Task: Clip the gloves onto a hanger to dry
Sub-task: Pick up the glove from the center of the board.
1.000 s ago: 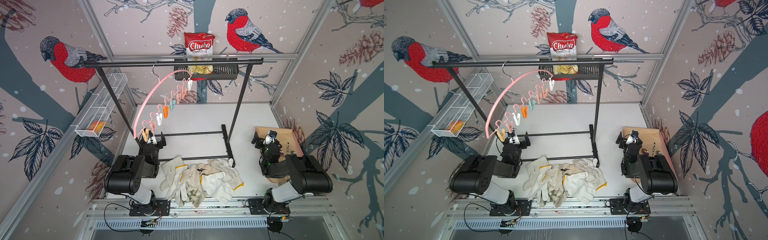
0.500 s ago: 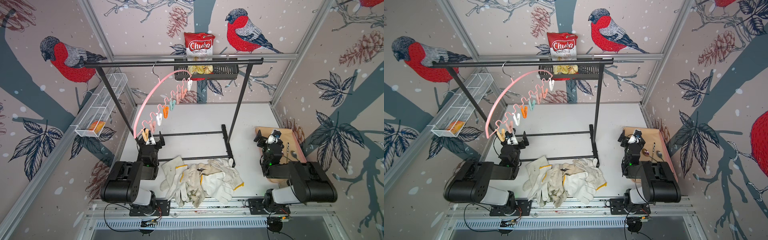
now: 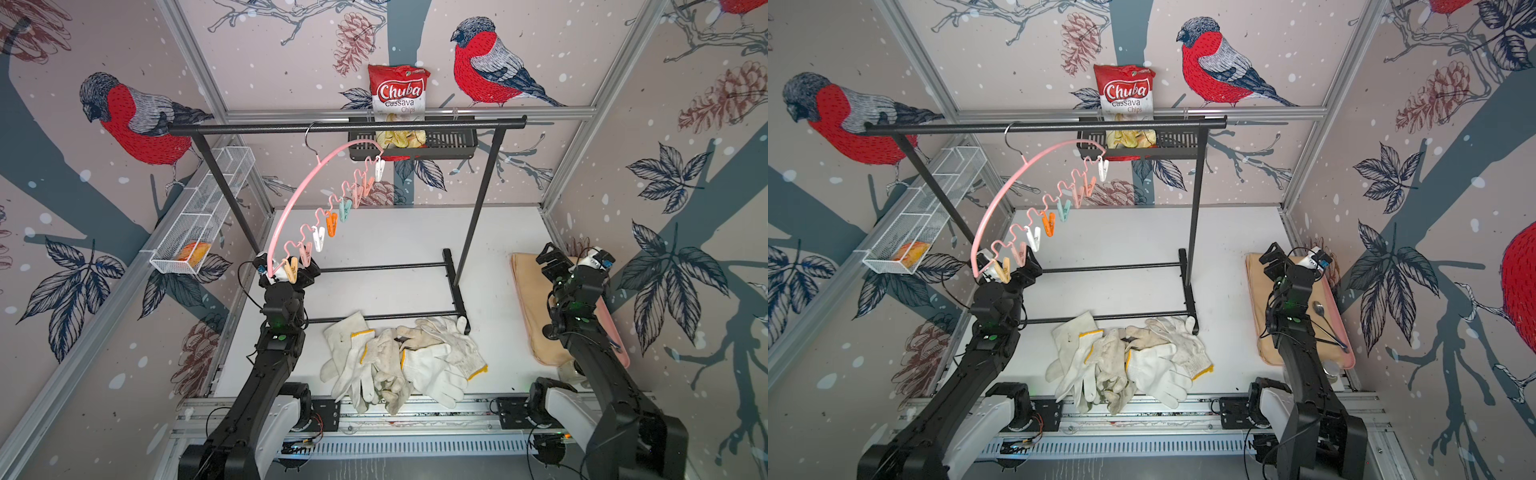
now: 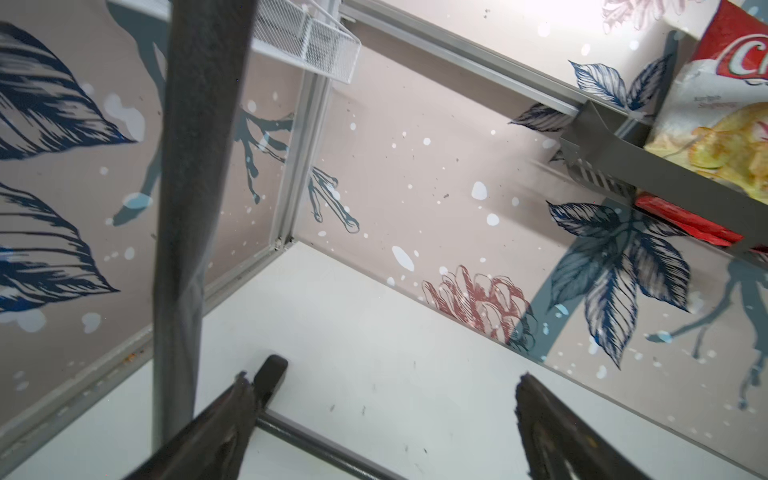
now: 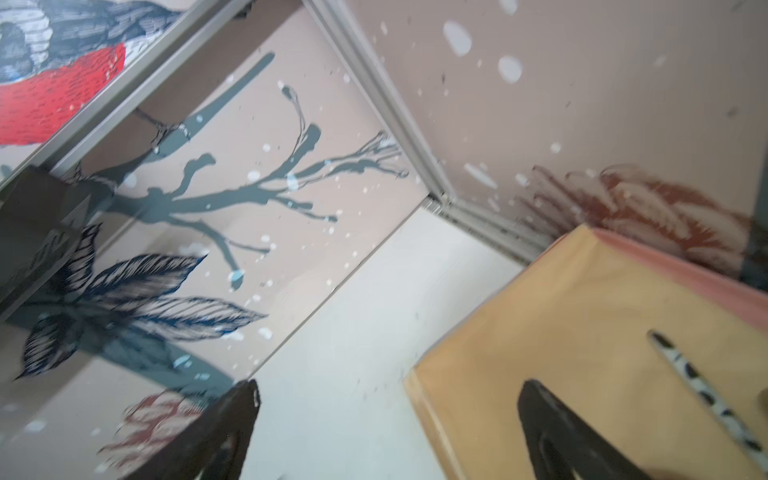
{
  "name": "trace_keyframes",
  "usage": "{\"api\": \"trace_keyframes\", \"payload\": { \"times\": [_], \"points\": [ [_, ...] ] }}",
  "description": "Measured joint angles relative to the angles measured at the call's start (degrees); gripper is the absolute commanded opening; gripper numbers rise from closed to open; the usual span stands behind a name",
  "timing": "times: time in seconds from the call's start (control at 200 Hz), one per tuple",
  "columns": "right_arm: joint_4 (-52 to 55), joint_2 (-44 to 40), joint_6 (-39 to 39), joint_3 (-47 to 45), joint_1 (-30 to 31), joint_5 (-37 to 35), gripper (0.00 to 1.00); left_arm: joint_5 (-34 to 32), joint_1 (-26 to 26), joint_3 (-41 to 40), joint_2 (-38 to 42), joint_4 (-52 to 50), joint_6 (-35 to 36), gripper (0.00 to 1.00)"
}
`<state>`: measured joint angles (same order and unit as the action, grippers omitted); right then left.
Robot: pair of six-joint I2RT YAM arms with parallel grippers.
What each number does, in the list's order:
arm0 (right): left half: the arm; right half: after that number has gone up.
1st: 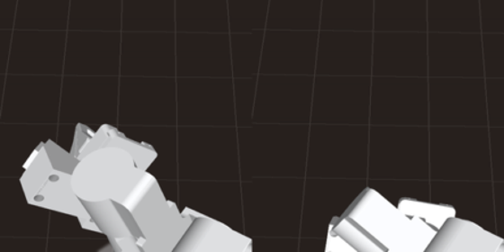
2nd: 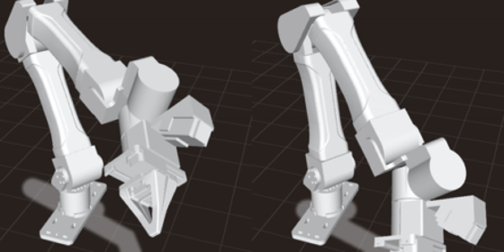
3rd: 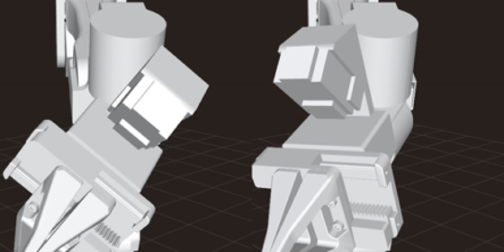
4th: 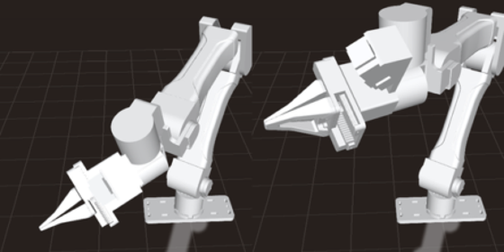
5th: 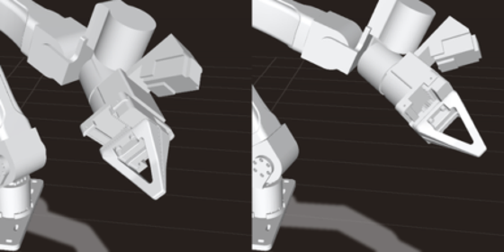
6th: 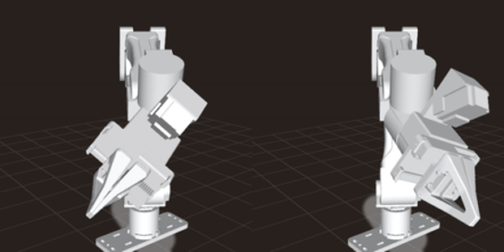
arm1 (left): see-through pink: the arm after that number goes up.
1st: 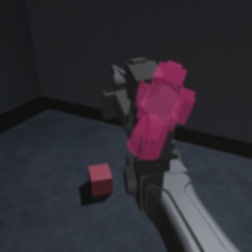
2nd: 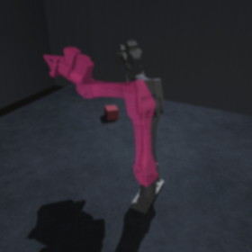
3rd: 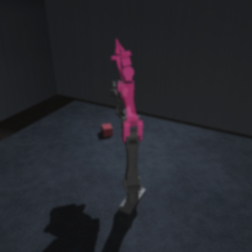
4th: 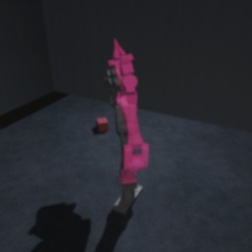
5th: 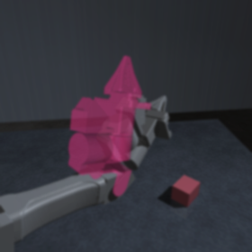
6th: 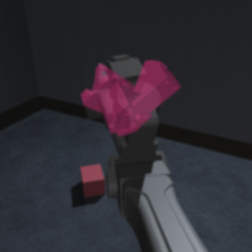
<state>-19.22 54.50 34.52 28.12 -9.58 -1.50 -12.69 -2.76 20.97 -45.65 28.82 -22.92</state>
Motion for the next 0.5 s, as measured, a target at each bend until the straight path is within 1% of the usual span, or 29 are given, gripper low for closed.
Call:
{"api": "trace_keyframes", "payload": {
  "times": [0.055, 0.105, 0.18, 0.265, 0.355, 0.435, 0.5],
  "points": [
    [4.0, -2.1, 0.1, 0.9, 1.1, 2.3, 0.95, 3.4, 0.0, -0.7, 2.8, -3.1, -1.4, 0.87],
    [7.9, -4.5, 0.0, 1.8, 3.0, 4.1, 0.95, 6.2, -0.2, -0.9, 5.1, -6.8, -2.8, 0.87],
    [12.8, -7.5, -0.1, 3.6, 7.0, 4.9, 0.94, 7.8, -1.1, -1.1, 9.5, -12.5, -4.9, 0.87],
    [18.3, -10.1, -0.2, 5.7, 13.8, 4.5, 0.93, 8.6, -2.1, -1.1, 15.0, -18.2, -6.0, 0.88],
    [23.5, -11.6, -0.1, 6.8, 21.7, 2.8, 0.89, 8.6, -2.3, -1.1, 20.0, -23.8, -7.3, 0.89],
    [27.6, -11.8, 0.0, 7.6, 28.2, 0.4, 0.88, 8.5, -2.4, -0.9, 22.4, -27.7, -8.5, 0.90],
    [30.6, -11.7, 0.4, 8.1, 33.9, -2.0, 0.87, 8.5, -2.4, 0.3, 22.8, -30.3, -8.5, 0.91]
  ]
}}
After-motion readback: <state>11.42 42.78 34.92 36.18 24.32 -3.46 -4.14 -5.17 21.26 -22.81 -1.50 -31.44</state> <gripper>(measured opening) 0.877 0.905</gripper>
